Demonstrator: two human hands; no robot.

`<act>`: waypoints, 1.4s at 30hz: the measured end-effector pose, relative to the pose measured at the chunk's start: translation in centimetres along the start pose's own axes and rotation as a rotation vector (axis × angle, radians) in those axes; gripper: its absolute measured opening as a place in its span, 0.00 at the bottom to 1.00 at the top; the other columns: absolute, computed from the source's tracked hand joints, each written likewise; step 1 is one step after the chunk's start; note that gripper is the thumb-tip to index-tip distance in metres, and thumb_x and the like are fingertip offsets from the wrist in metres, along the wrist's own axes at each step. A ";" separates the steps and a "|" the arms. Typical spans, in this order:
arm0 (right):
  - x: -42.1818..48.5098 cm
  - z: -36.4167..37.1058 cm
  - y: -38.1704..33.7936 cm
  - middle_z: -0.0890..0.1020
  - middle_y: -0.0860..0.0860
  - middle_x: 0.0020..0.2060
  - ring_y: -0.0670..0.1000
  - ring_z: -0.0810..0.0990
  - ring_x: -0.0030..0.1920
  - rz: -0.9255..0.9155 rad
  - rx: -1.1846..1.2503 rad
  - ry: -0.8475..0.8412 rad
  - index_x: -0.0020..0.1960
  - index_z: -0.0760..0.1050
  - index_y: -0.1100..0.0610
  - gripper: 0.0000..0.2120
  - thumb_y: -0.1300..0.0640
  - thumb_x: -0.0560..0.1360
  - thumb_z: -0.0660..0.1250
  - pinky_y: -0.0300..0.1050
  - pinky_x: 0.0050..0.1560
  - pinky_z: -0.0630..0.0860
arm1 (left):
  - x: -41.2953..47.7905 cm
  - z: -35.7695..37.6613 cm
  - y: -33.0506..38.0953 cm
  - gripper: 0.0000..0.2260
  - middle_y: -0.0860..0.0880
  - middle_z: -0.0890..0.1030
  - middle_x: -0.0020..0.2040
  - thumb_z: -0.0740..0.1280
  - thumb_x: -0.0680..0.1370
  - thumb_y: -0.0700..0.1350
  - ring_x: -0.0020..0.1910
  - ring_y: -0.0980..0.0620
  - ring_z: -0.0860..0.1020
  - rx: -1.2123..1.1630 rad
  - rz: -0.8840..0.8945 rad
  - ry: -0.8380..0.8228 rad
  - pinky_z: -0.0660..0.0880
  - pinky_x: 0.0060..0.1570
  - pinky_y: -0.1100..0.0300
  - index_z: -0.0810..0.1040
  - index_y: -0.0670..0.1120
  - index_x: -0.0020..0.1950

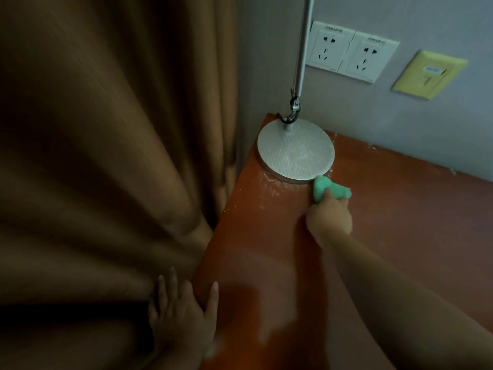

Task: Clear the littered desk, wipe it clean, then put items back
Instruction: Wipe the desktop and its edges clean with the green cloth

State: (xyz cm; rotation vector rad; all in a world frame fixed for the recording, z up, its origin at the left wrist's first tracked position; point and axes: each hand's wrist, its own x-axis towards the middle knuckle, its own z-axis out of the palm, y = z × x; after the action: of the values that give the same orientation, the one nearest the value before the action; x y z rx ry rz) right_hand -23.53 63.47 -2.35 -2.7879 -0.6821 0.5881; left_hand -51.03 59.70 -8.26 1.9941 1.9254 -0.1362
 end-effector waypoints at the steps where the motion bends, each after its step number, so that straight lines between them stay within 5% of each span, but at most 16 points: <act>1: -0.4 0.8 -1.4 0.63 0.61 0.69 0.65 0.73 0.61 -0.019 -0.001 -0.023 0.73 0.60 0.57 0.25 0.60 0.76 0.56 0.54 0.56 0.73 | 0.1 0.1 0.0 0.36 0.42 0.75 0.66 0.47 0.70 0.68 0.68 0.41 0.71 0.011 0.004 -0.003 0.68 0.60 0.42 0.82 0.43 0.50; 5: -3.2 3.8 -7.0 0.67 0.60 0.66 0.61 0.74 0.62 -0.210 -0.029 -0.135 0.72 0.58 0.64 0.23 0.60 0.78 0.57 0.52 0.56 0.73 | 0.2 0.1 0.0 0.36 0.41 0.79 0.61 0.46 0.73 0.68 0.62 0.39 0.76 0.029 0.025 -0.021 0.72 0.53 0.41 0.83 0.41 0.45; 11: -5.6 5.8 -12.5 0.66 0.60 0.68 0.60 0.71 0.64 -0.482 -0.012 -0.393 0.71 0.62 0.58 0.23 0.59 0.77 0.61 0.51 0.62 0.71 | 0.1 0.1 -0.2 0.41 0.39 0.80 0.58 0.39 0.75 0.68 0.59 0.38 0.78 0.018 0.053 -0.029 0.74 0.51 0.42 0.82 0.40 0.44; 15: -8.4 5.4 -14.7 0.79 0.60 0.54 0.59 0.79 0.49 -0.206 0.735 -0.760 0.66 0.71 0.60 0.20 0.64 0.75 0.62 0.50 0.49 0.78 | 0.2 0.2 -0.4 0.42 0.40 0.80 0.59 0.38 0.75 0.69 0.60 0.40 0.77 0.025 0.047 -0.066 0.73 0.53 0.44 0.83 0.41 0.45; 19: -8.4 2.6 -12.9 0.79 0.57 0.45 0.56 0.79 0.42 -0.130 0.965 -0.638 0.63 0.74 0.60 0.18 0.68 0.74 0.60 0.45 0.38 0.76 | 0.0 0.0 -0.3 0.43 0.39 0.79 0.60 0.38 0.75 0.68 0.60 0.39 0.77 0.019 0.054 -0.040 0.74 0.53 0.43 0.82 0.39 0.54; 23: -6.8 0.7 -7.1 0.80 0.53 0.50 0.56 0.81 0.48 -0.265 0.608 -0.244 0.65 0.74 0.52 0.21 0.63 0.73 0.60 0.45 0.45 0.77 | -0.7 -0.5 -0.1 0.44 0.41 0.67 0.72 0.39 0.71 0.71 0.72 0.42 0.65 -0.066 0.085 0.081 0.65 0.64 0.44 0.65 0.42 0.73; 26: -5.1 0.3 -3.8 0.76 0.54 0.60 0.58 0.78 0.56 -0.417 0.290 -0.058 0.67 0.73 0.49 0.23 0.62 0.73 0.61 0.51 0.59 0.75 | -1.2 -0.6 -0.6 0.43 0.41 0.62 0.74 0.41 0.70 0.70 0.74 0.43 0.60 -0.152 0.095 0.155 0.60 0.68 0.45 0.59 0.43 0.76; 30: -4.1 1.5 -3.8 0.66 0.55 0.69 0.59 0.68 0.66 -0.482 0.091 -0.054 0.70 0.69 0.49 0.27 0.64 0.73 0.60 0.51 0.69 0.66 | -1.3 -0.5 -0.8 0.45 0.41 0.61 0.75 0.38 0.70 0.73 0.75 0.43 0.58 -0.255 0.075 0.201 0.57 0.69 0.45 0.59 0.43 0.75; 36: -3.2 5.0 -6.7 0.63 0.59 0.69 0.61 0.63 0.65 -0.432 -0.019 -0.030 0.75 0.59 0.51 0.29 0.62 0.75 0.58 0.52 0.65 0.65 | -0.2 -0.2 -0.5 0.42 0.41 0.65 0.73 0.39 0.74 0.70 0.72 0.42 0.63 -0.132 0.078 0.130 0.64 0.64 0.40 0.64 0.43 0.73; 42: -1.8 5.0 -8.9 0.61 0.60 0.70 0.62 0.62 0.67 -0.573 -0.079 -0.102 0.73 0.63 0.51 0.27 0.60 0.75 0.60 0.51 0.68 0.62 | -0.4 -0.1 -0.8 0.42 0.42 0.65 0.73 0.40 0.74 0.71 0.73 0.45 0.60 -0.156 0.077 0.146 0.61 0.66 0.42 0.64 0.43 0.73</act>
State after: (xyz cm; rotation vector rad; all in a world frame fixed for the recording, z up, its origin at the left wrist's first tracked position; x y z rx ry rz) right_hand -30.66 70.88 -3.65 -2.4532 -1.4763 0.5880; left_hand -51.81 59.35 -8.17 2.0186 1.8781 0.1782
